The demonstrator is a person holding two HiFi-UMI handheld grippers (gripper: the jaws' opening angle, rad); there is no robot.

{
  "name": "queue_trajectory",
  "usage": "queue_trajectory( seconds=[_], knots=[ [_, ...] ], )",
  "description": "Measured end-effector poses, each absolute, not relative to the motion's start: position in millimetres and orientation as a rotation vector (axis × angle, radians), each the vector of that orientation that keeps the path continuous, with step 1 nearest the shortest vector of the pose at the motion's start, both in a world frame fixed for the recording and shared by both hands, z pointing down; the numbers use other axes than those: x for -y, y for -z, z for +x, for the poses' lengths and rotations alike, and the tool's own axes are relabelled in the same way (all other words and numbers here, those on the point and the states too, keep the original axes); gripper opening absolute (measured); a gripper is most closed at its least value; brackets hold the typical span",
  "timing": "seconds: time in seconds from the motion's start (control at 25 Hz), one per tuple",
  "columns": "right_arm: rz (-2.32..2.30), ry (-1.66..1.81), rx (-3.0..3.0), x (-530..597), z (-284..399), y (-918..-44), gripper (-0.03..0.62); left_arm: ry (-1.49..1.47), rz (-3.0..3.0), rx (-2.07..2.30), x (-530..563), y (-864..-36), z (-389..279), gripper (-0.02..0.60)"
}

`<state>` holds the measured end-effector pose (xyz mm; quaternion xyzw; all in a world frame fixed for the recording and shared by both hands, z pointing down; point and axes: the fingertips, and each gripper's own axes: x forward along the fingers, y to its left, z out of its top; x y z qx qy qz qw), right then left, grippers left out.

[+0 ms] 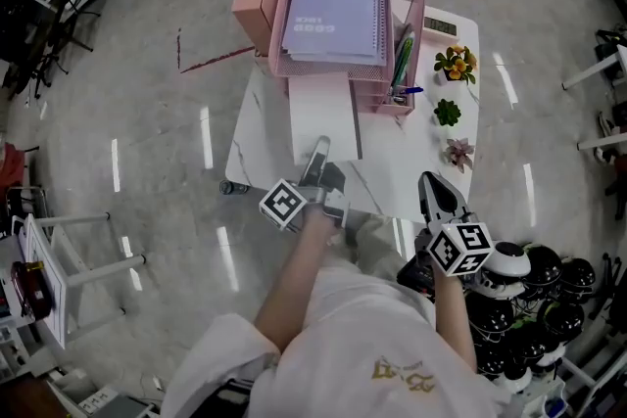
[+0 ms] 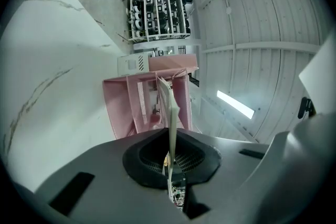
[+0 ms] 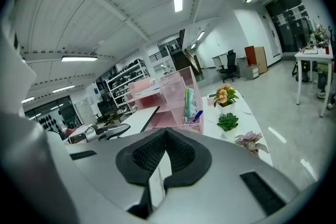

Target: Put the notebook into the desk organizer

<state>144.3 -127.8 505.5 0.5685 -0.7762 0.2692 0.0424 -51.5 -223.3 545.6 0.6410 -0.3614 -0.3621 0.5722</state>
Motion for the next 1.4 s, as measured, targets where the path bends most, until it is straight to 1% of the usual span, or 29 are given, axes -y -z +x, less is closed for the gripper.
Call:
queue_trajectory(
  seconds=[0.32,0.88,1.4],
  knots=[
    [1.711,-0.858,2.391,146,159,-514,0.012,0.851,1.489,0.874,241,-553,-47,0.026],
    [1.629,-0.886,2.440,189,164,-524,0.012,0.820,1.486,0.871,278,-551,-30,0.028],
    [1.588,-0.916,2.449,218,172,-532,0.012,0.728,1.480,0.900,313,-567,-21,0.049]
  ],
)
